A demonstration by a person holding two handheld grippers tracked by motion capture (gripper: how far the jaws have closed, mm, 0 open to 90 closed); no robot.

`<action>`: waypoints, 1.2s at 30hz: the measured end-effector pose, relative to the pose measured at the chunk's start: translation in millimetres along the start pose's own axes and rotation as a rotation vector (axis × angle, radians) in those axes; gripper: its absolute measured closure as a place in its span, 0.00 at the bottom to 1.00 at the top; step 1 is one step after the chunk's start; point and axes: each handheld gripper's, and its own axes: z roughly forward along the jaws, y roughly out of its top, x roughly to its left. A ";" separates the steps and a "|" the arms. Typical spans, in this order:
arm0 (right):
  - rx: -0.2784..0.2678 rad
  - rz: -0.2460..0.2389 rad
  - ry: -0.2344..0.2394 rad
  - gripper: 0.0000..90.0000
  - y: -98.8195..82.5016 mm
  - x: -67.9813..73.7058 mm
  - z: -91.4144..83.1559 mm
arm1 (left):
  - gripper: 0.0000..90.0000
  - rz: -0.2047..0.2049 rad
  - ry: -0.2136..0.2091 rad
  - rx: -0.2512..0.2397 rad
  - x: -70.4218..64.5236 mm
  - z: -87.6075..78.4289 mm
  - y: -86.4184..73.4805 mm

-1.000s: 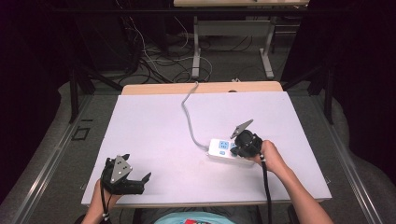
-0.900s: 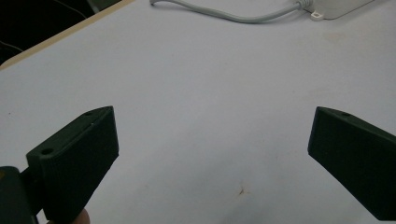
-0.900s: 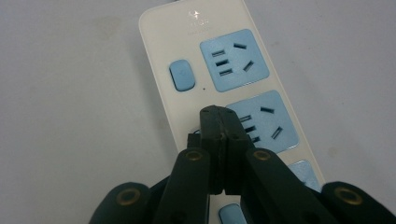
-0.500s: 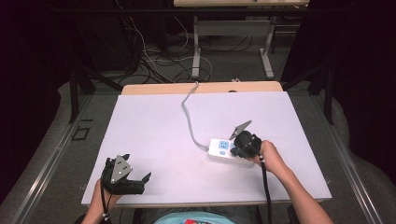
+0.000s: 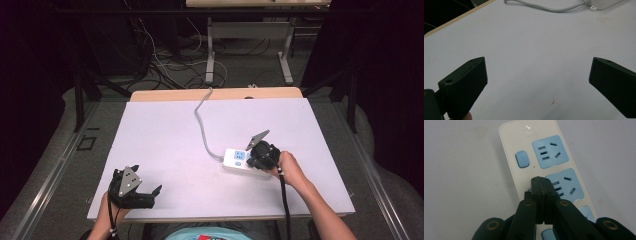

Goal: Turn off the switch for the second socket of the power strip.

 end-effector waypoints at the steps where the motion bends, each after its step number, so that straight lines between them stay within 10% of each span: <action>1: -0.010 0.000 -0.010 1.00 -0.4 0.0 0.3 | 0.02 -0.001 0.001 0.000 -0.1 0.0 0.0; 36: -0.018 -0.008 -0.002 1.00 -2.3 0.2 -1.3 | 0.02 0.001 -0.004 0.000 0.0 -0.2 -0.1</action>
